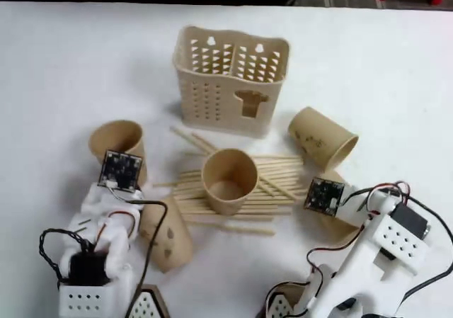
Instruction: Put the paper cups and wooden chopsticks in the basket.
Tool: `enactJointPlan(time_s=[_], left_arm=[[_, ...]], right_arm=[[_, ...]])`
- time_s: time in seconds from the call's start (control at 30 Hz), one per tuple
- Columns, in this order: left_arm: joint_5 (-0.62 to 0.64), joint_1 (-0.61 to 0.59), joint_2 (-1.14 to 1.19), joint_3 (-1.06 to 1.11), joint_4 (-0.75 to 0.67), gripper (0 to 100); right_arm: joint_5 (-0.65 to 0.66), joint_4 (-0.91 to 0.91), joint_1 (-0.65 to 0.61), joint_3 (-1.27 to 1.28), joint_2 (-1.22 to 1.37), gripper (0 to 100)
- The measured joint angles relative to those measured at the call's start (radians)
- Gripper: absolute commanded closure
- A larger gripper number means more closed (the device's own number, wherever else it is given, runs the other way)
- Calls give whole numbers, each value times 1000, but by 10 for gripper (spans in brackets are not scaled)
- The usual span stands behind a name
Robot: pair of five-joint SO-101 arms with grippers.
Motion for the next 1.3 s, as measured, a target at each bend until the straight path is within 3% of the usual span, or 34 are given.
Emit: enactJointPlan(time_s=[0.23,0.67,0.83,1.07,1.13,1.3], left_arm=[[0,0,0,0,0,972],[0,0,0,0,0,972],[0,0,0,0,0,972],[0,0,0,0,0,972],[0,0,0,0,0,972],[0,0,0,0,0,972]], right_arm=[[-192,-34,-43,0,0,737],[-589,-34,-270,-23,0,762],[-647,-34,-327,-23,0,870],[-692,-34,-353,-55,0,905],[-738,-34,-354,-98,0,975],[-807,21,-353,-203,-2,977]])
